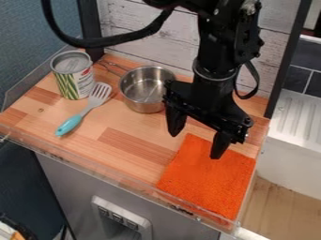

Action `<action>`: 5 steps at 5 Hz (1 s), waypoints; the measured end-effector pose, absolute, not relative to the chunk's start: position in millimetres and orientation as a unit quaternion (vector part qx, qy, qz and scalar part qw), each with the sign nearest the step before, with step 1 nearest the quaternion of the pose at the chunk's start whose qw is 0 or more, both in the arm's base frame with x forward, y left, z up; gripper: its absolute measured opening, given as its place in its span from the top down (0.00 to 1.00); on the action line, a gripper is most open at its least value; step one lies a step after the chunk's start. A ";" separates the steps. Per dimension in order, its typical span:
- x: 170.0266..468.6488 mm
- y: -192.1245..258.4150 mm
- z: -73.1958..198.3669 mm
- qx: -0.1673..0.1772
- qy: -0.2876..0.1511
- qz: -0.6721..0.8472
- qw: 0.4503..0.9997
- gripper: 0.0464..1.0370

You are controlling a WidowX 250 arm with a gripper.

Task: Put the silver pot on the orange cloth

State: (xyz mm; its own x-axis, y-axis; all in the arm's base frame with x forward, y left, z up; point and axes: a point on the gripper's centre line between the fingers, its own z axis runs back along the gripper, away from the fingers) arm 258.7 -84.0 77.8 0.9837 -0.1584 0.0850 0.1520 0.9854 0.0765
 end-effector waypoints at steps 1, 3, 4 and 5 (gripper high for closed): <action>257.8 -83.2 69.9 0.039 -0.031 -0.079 0.996 0.04; 307.0 -45.4 59.5 0.043 -0.030 -0.041 0.998 0.04; 335.5 -20.6 58.9 0.055 -0.039 -0.023 0.997 0.04; 356.1 -4.3 42.9 0.058 -0.027 -0.013 0.998 0.04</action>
